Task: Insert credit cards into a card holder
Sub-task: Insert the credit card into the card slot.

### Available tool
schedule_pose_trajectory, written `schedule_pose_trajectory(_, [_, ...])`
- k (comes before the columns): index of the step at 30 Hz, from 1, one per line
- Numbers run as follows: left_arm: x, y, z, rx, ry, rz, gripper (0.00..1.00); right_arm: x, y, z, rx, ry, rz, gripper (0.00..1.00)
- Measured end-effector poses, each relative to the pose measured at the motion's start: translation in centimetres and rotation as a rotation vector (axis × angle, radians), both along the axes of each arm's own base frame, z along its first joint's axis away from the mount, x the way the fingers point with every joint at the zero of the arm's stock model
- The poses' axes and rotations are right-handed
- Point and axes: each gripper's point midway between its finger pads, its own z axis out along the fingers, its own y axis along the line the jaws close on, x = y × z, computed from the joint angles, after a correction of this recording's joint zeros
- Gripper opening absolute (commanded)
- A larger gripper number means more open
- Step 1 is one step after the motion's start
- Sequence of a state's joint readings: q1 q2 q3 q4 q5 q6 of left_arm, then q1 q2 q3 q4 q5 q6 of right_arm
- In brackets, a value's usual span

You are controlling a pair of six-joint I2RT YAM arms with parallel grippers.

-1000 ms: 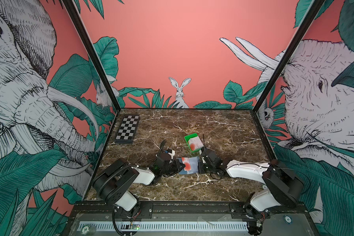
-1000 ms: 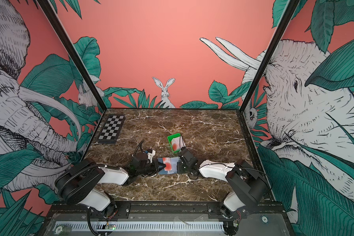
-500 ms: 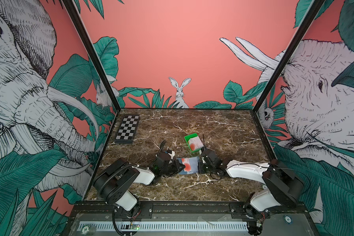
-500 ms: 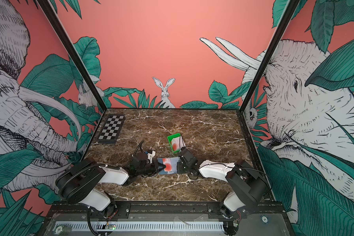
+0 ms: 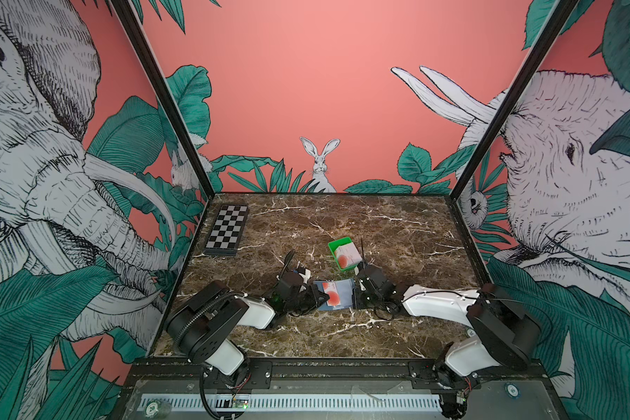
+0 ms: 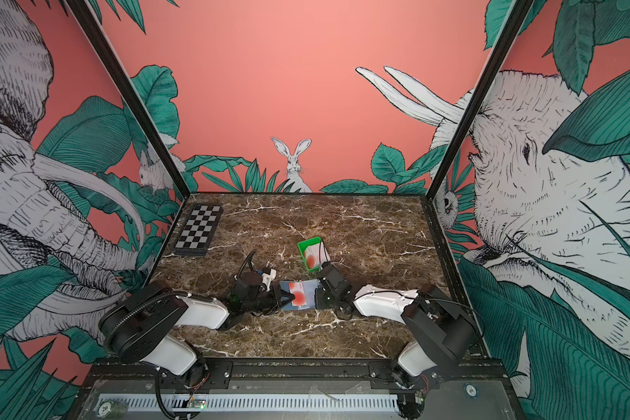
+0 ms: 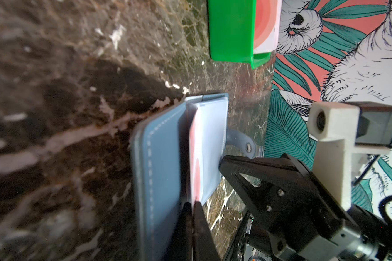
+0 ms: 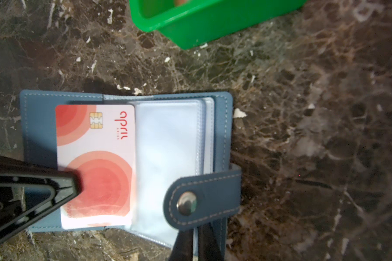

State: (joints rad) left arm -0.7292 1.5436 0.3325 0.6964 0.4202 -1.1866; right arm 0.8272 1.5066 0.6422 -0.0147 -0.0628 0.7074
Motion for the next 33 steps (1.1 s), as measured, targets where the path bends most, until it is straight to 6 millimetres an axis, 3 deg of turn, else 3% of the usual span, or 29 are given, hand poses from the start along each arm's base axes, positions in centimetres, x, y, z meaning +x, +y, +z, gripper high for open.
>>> schedule_pose_trajectory(33, [0.5, -1.5, -0.4, 0.022, -0.001, -0.08, 0.0, -0.6, -0.5, 0.9, -0.015, -0.004, 0.019, 0.11])
